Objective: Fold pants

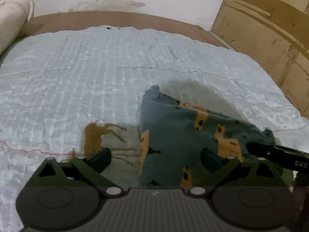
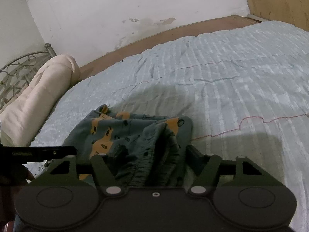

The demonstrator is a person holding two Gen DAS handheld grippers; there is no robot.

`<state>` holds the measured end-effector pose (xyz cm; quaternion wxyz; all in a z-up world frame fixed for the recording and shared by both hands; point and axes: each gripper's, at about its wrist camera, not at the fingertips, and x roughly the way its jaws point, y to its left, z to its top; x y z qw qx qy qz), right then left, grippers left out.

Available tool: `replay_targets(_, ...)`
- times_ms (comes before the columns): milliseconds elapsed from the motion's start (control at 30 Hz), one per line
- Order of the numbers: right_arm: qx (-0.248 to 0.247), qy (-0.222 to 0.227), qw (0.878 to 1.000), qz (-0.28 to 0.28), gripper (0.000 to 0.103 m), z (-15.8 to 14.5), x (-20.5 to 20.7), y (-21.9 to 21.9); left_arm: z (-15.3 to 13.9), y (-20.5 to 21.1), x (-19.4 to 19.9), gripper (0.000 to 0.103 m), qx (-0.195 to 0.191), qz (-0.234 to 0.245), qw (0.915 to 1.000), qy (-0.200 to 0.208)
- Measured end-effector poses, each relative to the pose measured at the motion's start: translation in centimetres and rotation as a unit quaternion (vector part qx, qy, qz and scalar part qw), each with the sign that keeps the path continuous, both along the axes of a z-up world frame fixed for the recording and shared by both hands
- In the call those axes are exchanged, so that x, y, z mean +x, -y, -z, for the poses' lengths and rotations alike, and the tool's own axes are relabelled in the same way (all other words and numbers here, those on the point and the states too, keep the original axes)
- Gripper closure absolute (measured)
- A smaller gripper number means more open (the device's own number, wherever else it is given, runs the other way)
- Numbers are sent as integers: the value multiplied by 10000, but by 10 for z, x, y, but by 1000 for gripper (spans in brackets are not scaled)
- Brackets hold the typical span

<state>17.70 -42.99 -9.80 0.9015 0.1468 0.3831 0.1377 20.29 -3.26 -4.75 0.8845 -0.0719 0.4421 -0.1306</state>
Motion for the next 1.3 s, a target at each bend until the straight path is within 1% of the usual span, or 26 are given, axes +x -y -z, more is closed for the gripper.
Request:
replay_targets(133, 64, -14, 10000, 63, 44, 1, -1, -1, -3, 2, 0, 18, -91, 102, 9999, 5)
replay_targets(167, 79, -14, 9999, 71, 45, 0, -1, -1, -3, 1, 0, 20, -125, 108, 9999, 3)
replay_targets(267, 109, -21, 9999, 106, 52, 0, -2, 0, -2, -1, 2, 34, -247, 106, 9996, -53)
replay_targets(300, 120, -19, 9999, 115, 55, -1, -2, -1, -2, -1, 2, 46, -275, 104, 9995, -81)
replay_targets(333, 134, -12, 9998, 125, 57, -1, -2, -1, -1, -2, 3, 52, -302, 109, 9994, -112)
replay_targets(367, 141, -4, 9998, 135, 59, -1, -3, -1, -1, -3, 3, 54, -317, 98, 9994, -120)
replay_targets(433, 144, 24, 9998, 153, 67, -2, -4, -1, -2, -3, 3, 71, -309, 74, 9995, -91)
replay_targets(467, 151, 61, 9997, 163, 70, -3, -5, -1, -3, -3, 2, 77, -319, 49, 9995, -65)
replay_targets(500, 160, 109, 9997, 159, 75, -5, -6, -2, -6, -3, 1, 85, -352, 33, 9994, -23)
replay_targets(533, 158, 158, 9997, 130, 79, -8, -7, -3, -9, -3, 1, 88, -366, 27, 9993, 15)
replay_targets(633, 108, 341, 9994, 31, 82, -20, -6, -6, -22, -3, 3, 93, -403, 79, 9990, 165)
replay_targets(700, 97, 479, 9988, -41, 83, -30, -3, -8, -32, -4, 5, 93, -445, 80, 9986, 287)
replay_targets(767, 63, 602, 9981, -114, 83, -38, 5, -11, -43, -5, 10, 93, -405, 36, 9981, 470)
replay_targets(833, 52, 715, 9973, -162, 83, -44, 20, -16, -52, -7, 17, 93, -324, -65, 9971, 692)
replay_targets(933, 71, 865, 9960, -217, 83, -48, 49, -28, -59, -15, 35, 93, -335, -340, 9950, 879)
replay_targets(1000, 133, 870, 9959, -226, 83, -46, 72, -35, -57, -21, 50, 93, -305, -496, 9939, 937)
replay_targets(1100, 92, 802, 9962, -327, 83, -37, 107, -47, -44, -30, 72, 93, -292, -727, 9933, 855)
replay_targets(1200, -36, 596, 9972, -460, 82, -21, 137, -57, -23, -37, 88, 93, -269, -874, 9941, 592)
replay_targets(1300, -212, 440, 9974, -521, 82, -9, 149, -63, -10, -38, 95, 92, -190, -888, 9949, 430)
